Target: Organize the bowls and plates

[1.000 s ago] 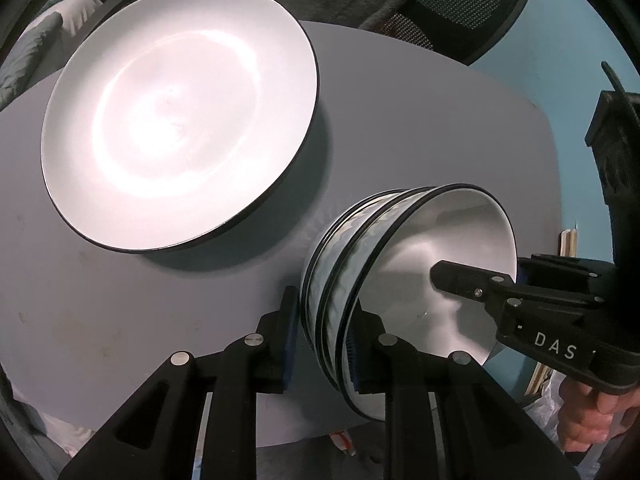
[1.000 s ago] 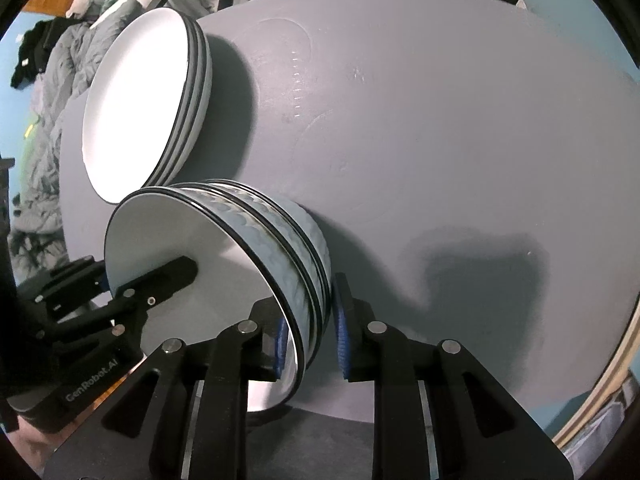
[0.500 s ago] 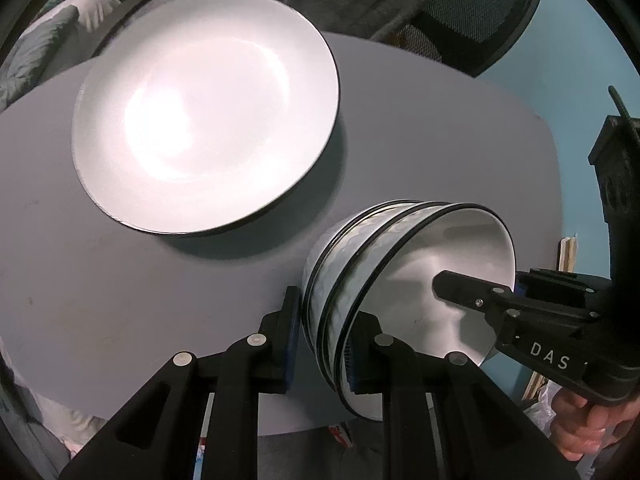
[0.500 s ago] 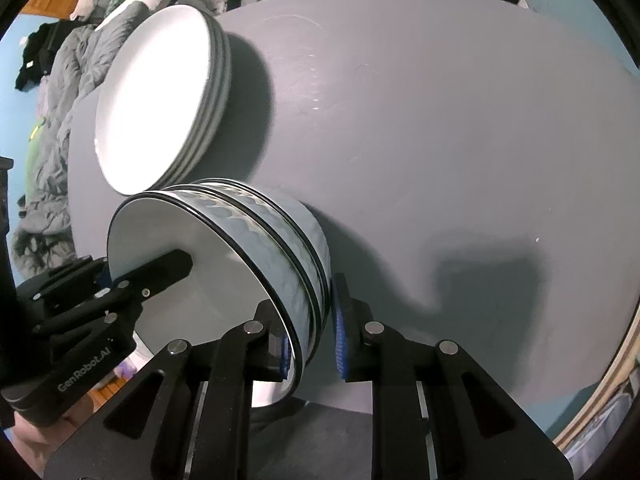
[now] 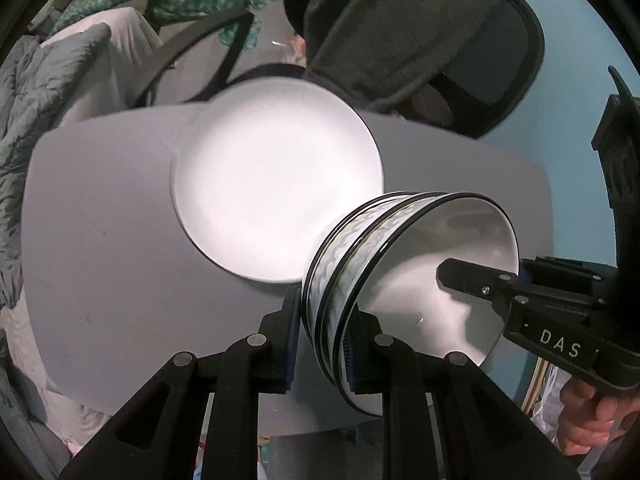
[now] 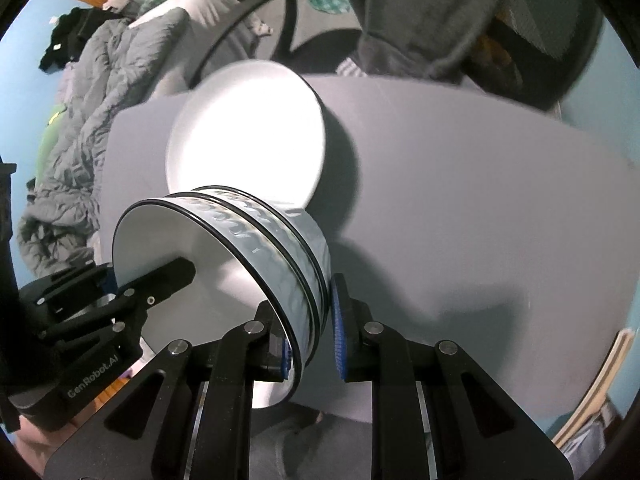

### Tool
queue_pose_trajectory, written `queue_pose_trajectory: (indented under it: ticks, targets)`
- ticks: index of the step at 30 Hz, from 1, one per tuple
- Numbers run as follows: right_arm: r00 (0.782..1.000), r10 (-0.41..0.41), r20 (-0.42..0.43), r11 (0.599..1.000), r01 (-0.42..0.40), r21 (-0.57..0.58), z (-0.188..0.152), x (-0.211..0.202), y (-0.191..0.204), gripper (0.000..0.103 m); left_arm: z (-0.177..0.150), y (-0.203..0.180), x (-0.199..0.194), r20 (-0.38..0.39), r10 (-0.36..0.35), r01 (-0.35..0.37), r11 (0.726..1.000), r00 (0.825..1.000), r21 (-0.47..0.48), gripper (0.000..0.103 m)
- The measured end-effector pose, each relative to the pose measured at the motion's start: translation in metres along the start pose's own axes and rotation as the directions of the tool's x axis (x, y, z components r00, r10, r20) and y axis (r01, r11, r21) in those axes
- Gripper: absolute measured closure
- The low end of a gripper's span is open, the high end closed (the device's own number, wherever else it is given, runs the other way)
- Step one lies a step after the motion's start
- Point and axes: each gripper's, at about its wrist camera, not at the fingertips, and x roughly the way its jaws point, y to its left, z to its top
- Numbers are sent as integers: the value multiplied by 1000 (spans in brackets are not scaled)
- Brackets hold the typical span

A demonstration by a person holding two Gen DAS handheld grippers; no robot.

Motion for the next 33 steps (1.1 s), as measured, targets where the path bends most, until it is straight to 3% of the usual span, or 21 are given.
queue_pose_trajectory:
  ticks: [7, 16, 33]
  targets:
    - [1000, -10, 14, 999, 10, -35, 40, 12, 29, 86, 29, 31, 2, 23, 10, -9, 999, 1000, -49, 85]
    - [998, -51, -34, 997, 49, -54, 78, 38, 46, 86, 51, 57, 32, -12, 14, -16, 994, 1000, -111, 85]
    - [996, -79, -48, 994, 76, -74, 101, 50, 54, 84, 68, 70, 40, 12, 28, -26, 991, 1000, -133, 84]
